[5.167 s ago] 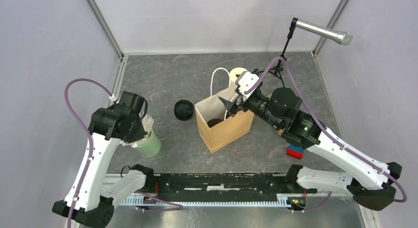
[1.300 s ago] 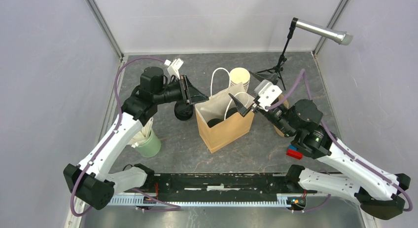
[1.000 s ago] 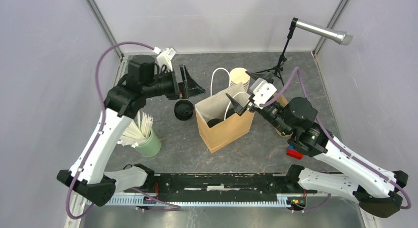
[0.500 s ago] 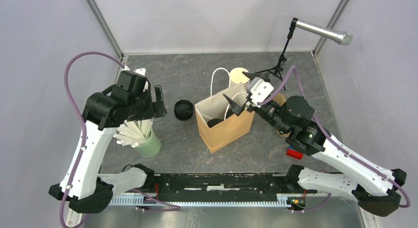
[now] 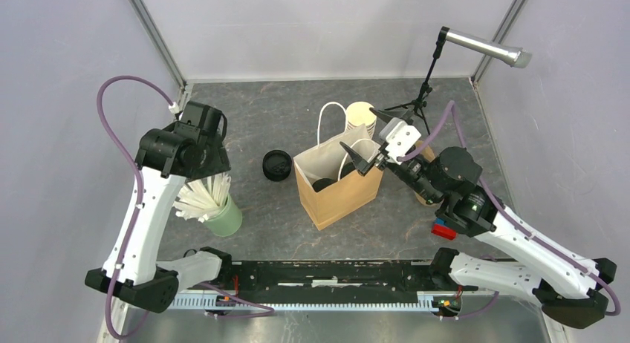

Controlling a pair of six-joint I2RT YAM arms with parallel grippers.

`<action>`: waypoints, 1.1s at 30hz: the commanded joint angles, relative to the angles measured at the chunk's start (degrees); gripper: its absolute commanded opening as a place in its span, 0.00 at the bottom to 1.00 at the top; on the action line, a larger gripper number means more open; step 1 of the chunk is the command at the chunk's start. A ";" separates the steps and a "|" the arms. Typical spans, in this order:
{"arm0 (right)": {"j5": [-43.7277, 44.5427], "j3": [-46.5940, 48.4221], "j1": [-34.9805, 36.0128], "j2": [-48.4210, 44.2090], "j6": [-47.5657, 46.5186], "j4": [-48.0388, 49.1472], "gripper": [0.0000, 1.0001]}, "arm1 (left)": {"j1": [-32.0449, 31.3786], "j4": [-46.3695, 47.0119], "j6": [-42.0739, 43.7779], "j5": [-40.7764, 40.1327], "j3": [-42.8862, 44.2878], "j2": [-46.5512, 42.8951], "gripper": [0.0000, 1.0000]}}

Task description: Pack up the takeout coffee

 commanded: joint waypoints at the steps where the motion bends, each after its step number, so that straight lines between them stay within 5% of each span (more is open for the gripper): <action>1: 1.16 -0.72 -0.22 -1.58 0.86 0.87 0.97 | 0.62 -2.65 -4.89 -2.31 1.13 -1.50 0.63; 4: 1.74 -1.80 -0.23 -2.47 0.76 1.36 0.97 | 0.77 -8.07 -5.35 -3.49 2.61 -2.80 0.59; 6: 1.80 -2.21 -0.24 -2.58 0.76 1.57 0.97 | 0.98 -8.11 -2.20 1.72 1.48 -4.14 0.99; 13: 1.31 -2.10 -0.24 -1.93 1.70 1.44 0.97 | 1.14 -8.12 -11.12 9.66 -11.06 -9.56 1.00; 19: 2.17 -2.55 -0.23 -3.12 1.99 0.05 0.97 | 1.14 -8.11 -9.06 8.31 -11.87 -9.41 1.00; 21: 2.37 -2.64 -0.24 -3.36 1.99 -0.03 0.98 | 1.14 -8.14 -7.78 6.73 -12.02 -9.87 0.99; 27: 2.66 -2.69 -0.19 -3.36 2.34 -0.02 0.97 | 1.23 -8.10 -6.76 4.61 -14.30 -10.74 0.66; 33: 2.86 -2.66 -0.17 -3.23 2.43 0.01 0.97 | 1.24 -8.14 -5.40 3.15 -16.39 -11.55 0.62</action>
